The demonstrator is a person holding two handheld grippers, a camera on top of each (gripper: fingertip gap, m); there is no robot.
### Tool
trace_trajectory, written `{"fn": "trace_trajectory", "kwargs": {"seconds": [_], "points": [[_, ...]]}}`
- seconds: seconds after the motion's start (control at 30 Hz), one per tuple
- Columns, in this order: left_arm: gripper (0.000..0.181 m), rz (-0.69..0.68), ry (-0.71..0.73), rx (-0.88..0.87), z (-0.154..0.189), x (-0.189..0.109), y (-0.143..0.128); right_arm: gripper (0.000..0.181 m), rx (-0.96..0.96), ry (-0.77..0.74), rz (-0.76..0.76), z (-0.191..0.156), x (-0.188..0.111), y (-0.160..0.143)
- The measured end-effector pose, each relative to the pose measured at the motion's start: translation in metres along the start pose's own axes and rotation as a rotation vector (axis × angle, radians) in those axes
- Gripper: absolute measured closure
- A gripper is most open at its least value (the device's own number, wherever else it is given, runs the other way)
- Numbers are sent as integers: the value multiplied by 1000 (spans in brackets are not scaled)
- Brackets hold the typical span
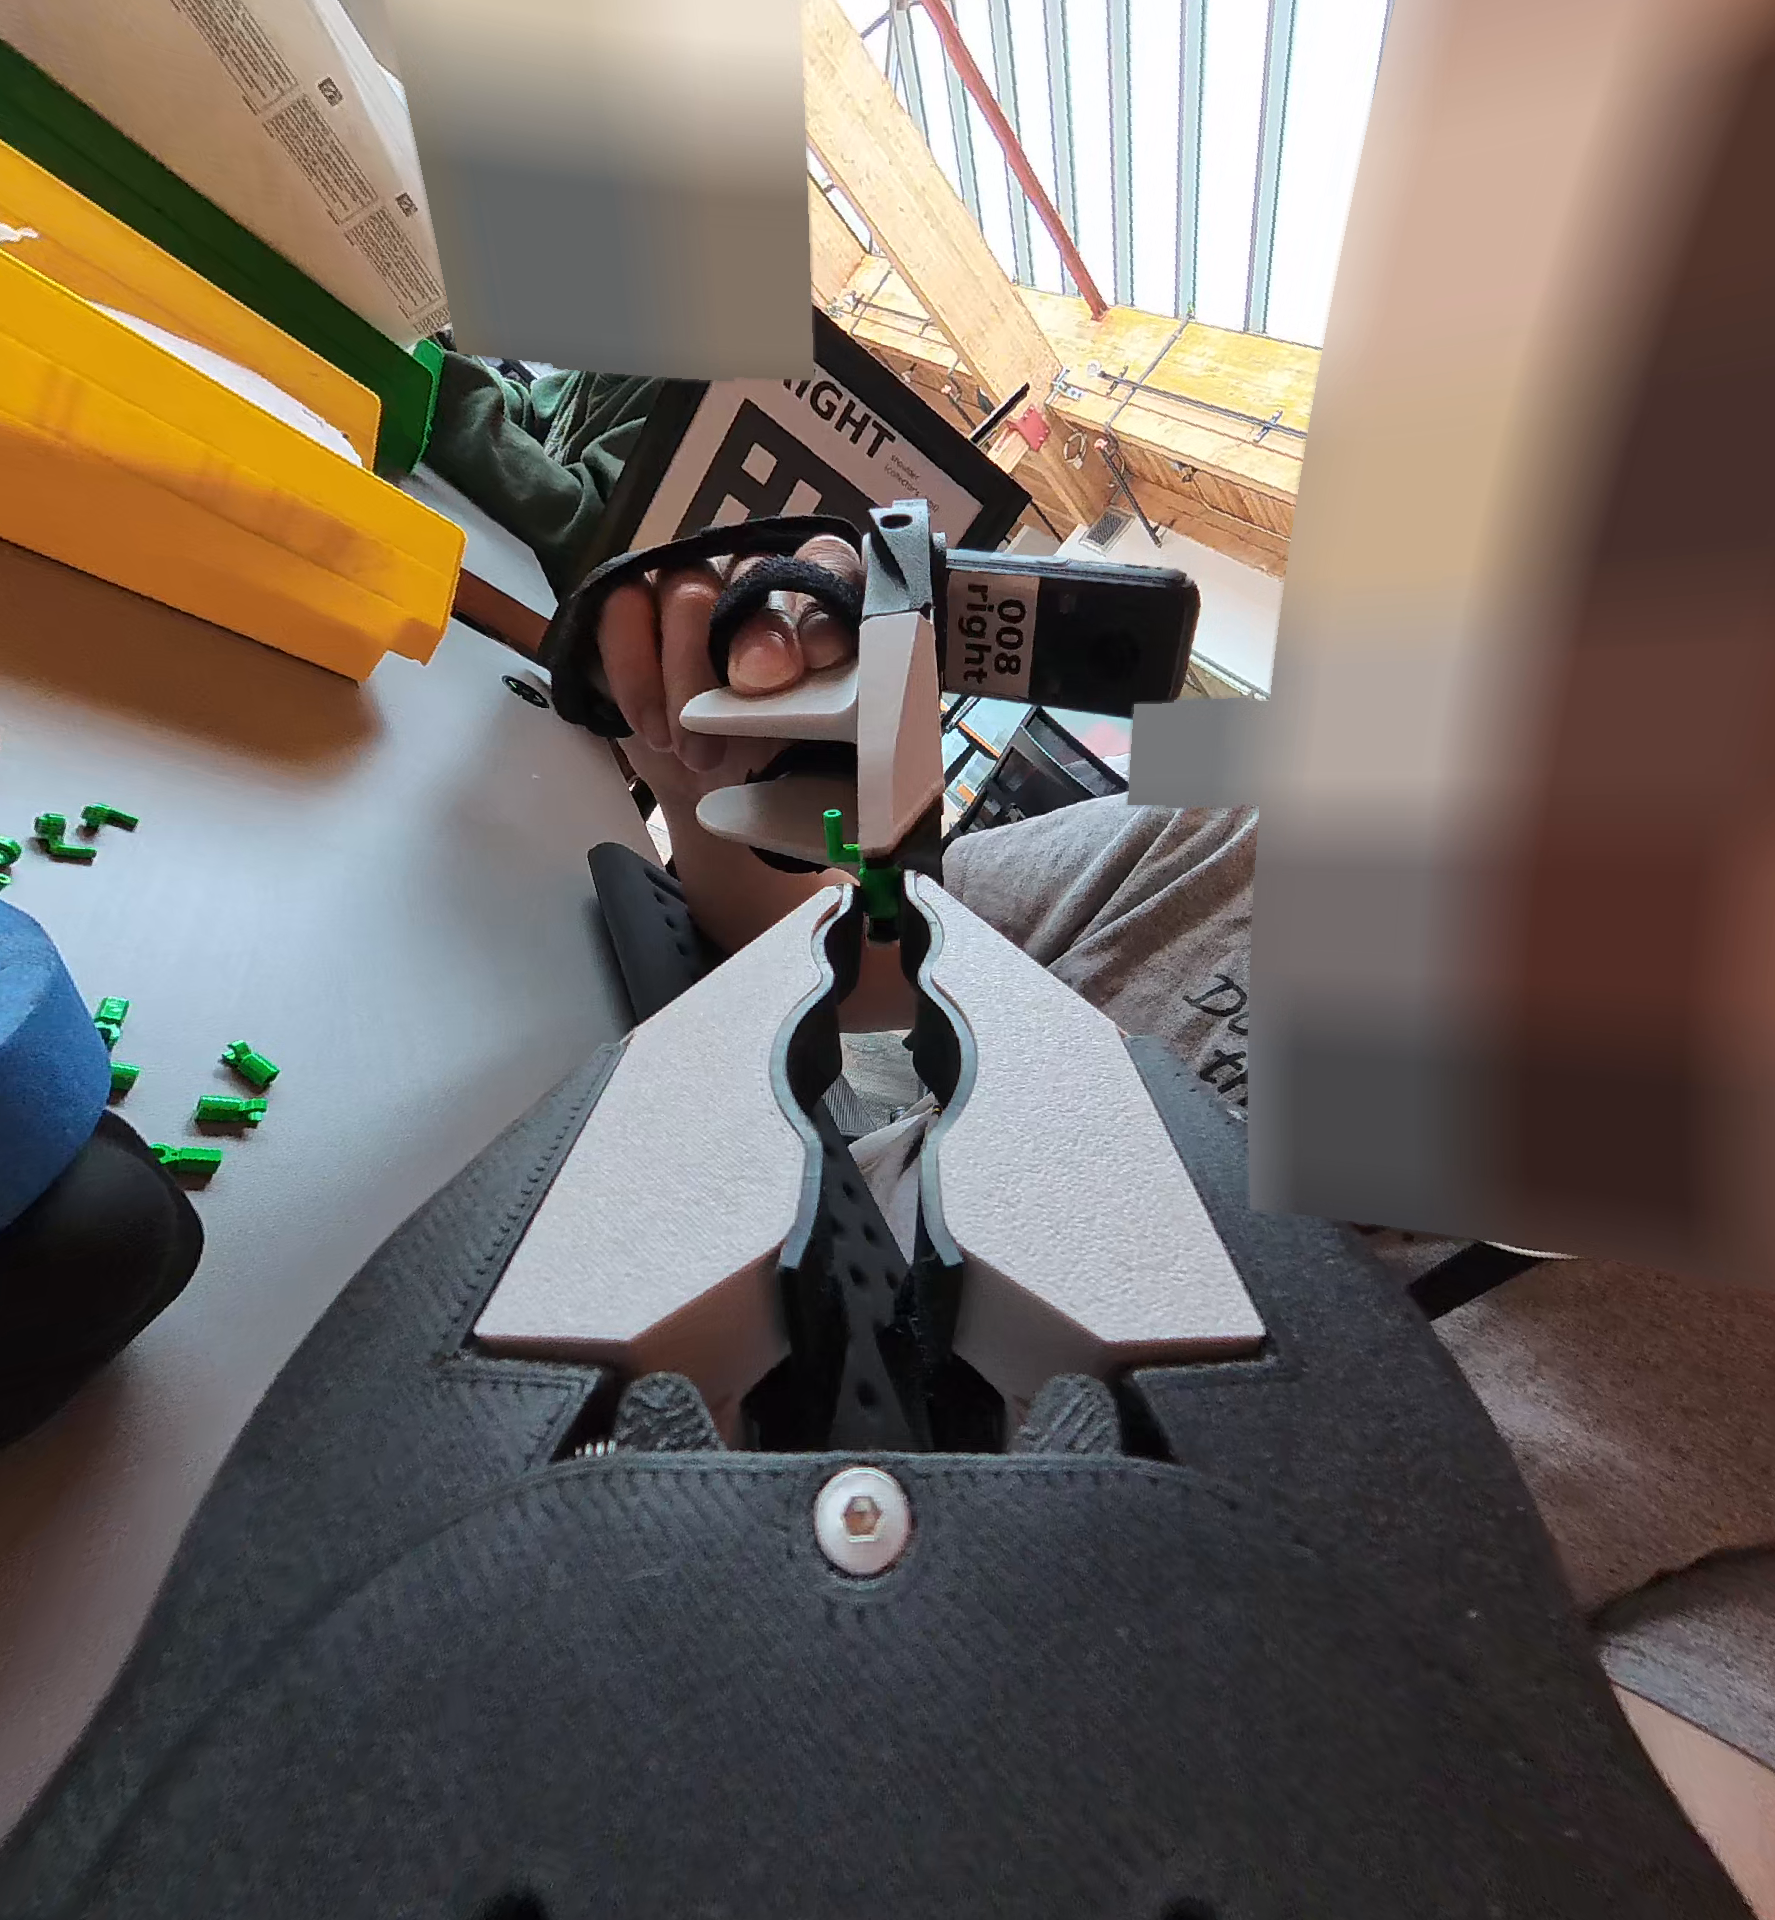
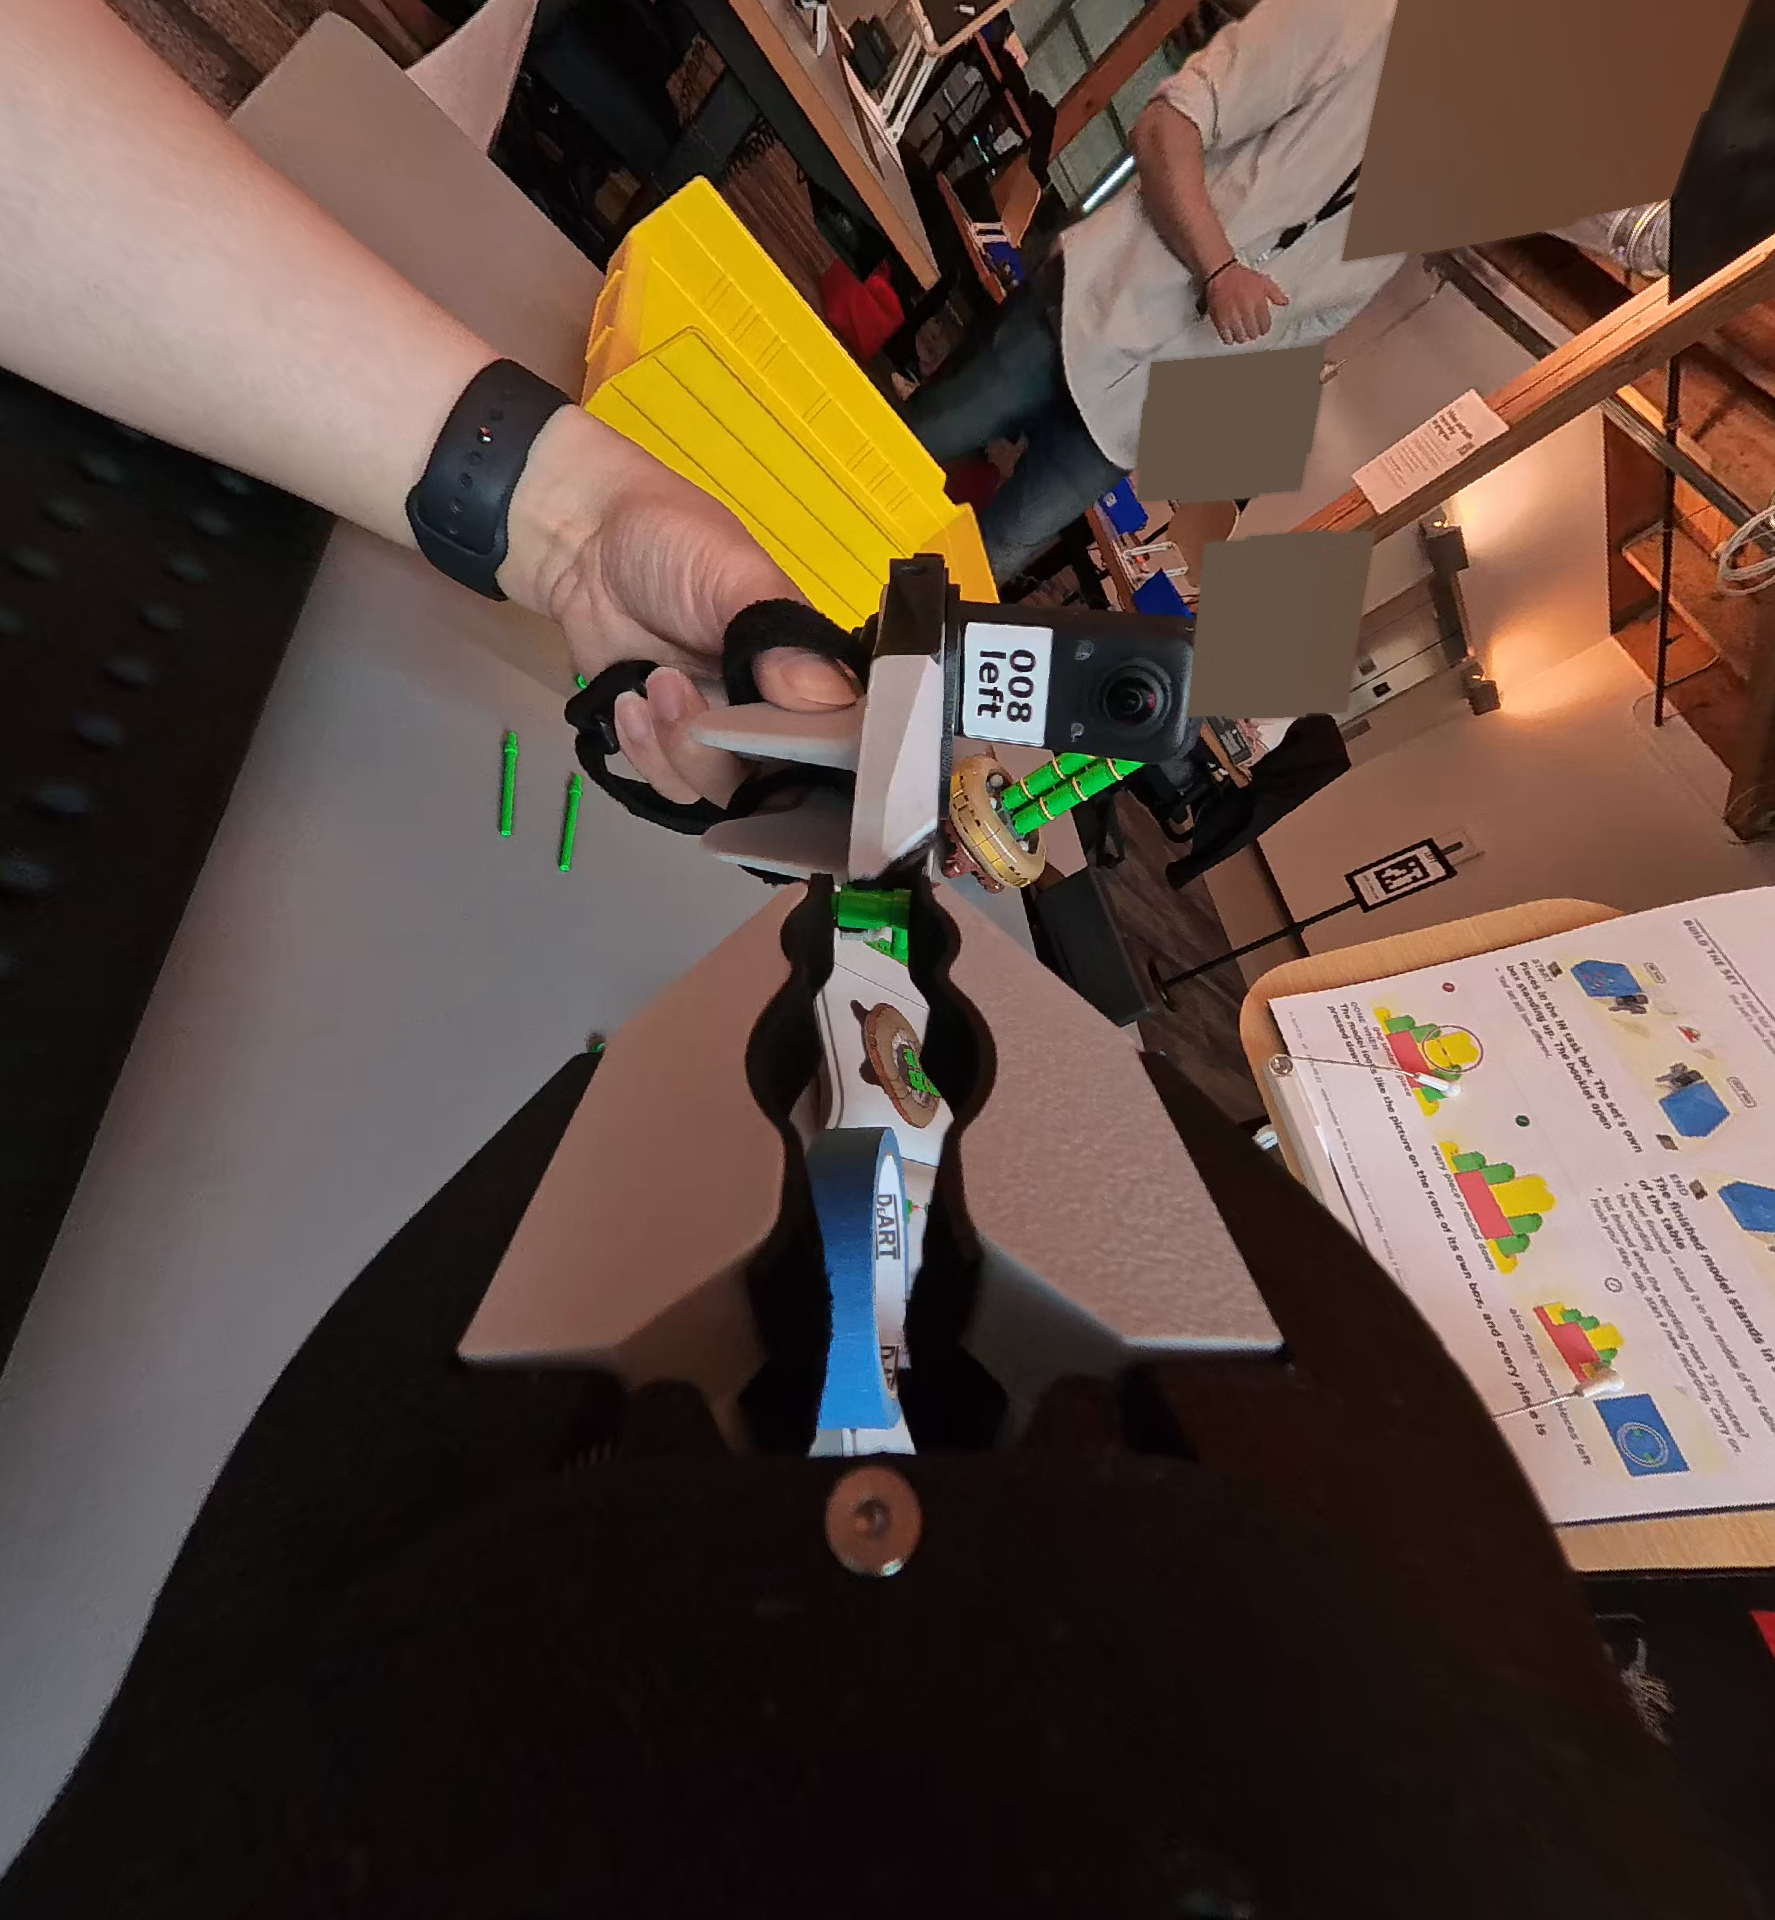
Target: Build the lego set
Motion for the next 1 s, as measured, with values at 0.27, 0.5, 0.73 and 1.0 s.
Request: {"fn": "trace_trajectory", "kwargs": {"seconds": [0.27,0.5,0.73,1.0], "points": [[178,11,-14,54,6,-3,2,154,-4,-99,40,7,0,2],[177,11,-15,66,5,-2,2,161,-36,-75,6,3,0,1],[177,12,-14,55,3,-2,1,169,-73,-63,-15,0,2,1],[177,10,-17,49,2,-2,1,171,-60,-57,-38,-1,1,1]]}}
Point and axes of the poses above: each gripper's, where its closed fingertips meet, x out along the fingers, y out of its top, z = x × y across the jaws, the point moved 7 cm from there along -x, back along the fingers, and after that the axes turned 15 degrees about -x, right-handed, at the moved point
